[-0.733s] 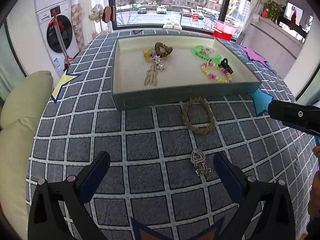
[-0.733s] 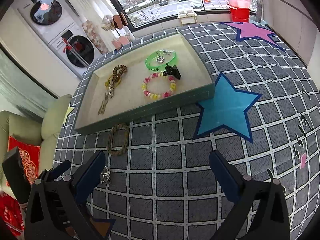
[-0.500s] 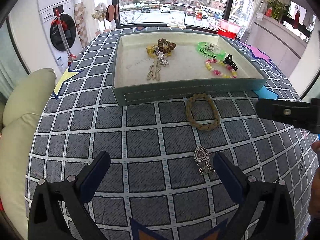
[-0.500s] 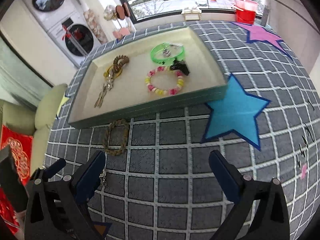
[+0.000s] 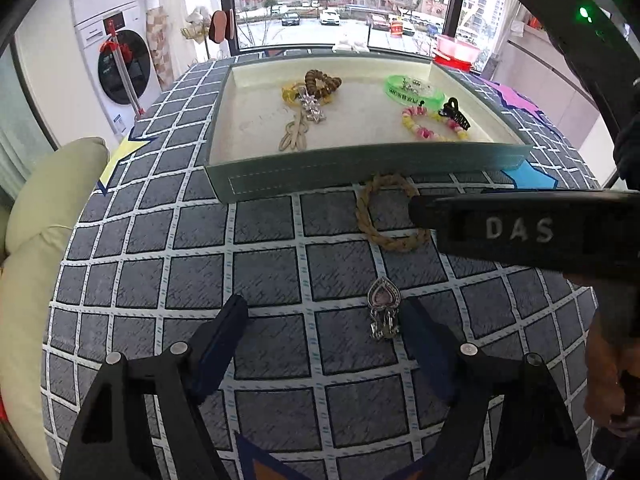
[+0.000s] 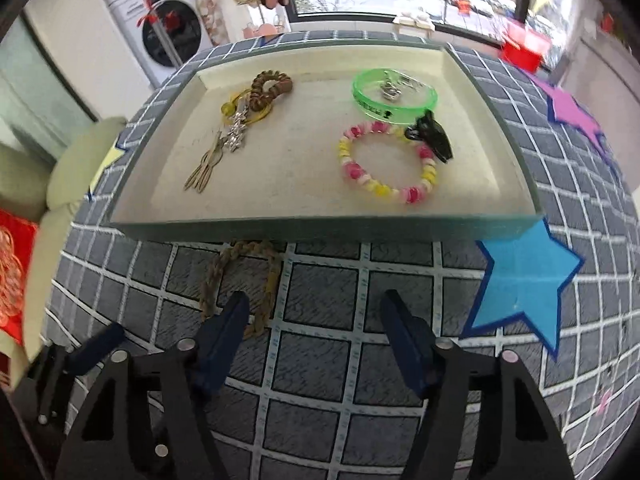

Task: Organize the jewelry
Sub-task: 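Grasp the silver heart pendant with the left tool while the right tool grasps the braided tan cord ring, then carry the pendant and cord ring with both tools into the tray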

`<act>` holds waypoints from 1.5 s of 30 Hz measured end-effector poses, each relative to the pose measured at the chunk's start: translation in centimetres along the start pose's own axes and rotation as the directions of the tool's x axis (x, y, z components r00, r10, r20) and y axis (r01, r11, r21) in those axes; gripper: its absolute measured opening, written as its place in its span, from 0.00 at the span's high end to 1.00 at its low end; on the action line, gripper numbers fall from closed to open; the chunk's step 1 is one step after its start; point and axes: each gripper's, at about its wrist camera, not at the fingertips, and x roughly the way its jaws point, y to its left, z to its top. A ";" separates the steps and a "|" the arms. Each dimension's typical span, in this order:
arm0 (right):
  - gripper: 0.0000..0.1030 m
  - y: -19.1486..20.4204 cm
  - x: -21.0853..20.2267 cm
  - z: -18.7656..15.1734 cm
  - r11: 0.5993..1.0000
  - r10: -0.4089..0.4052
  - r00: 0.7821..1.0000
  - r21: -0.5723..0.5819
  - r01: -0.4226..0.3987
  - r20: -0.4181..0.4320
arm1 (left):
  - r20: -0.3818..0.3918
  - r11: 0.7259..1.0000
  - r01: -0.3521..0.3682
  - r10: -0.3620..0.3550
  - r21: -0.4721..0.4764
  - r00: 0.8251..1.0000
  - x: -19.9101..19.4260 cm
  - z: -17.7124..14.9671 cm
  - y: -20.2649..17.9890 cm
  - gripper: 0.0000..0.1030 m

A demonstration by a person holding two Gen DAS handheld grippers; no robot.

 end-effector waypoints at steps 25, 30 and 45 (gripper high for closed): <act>0.93 -2.0 -3.7 -1.7 0.999 0.043 0.994 0.011 -0.045 0.097 | 0.039 0.984 0.177 -0.178 0.032 0.983 -2.6 -0.1 0.8 0.70; 0.93 -3.0 -5.1 -2.2 0.997 0.059 0.991 0.043 -0.064 0.119 | 0.062 0.983 0.181 -0.184 0.042 0.981 -3.7 0.2 1.1 0.70; 0.93 -4.0 -8.5 -2.3 0.993 0.074 0.978 0.075 -0.090 0.194 | 0.137 0.982 0.180 -0.187 0.061 0.973 -5.6 2.6 1.8 0.70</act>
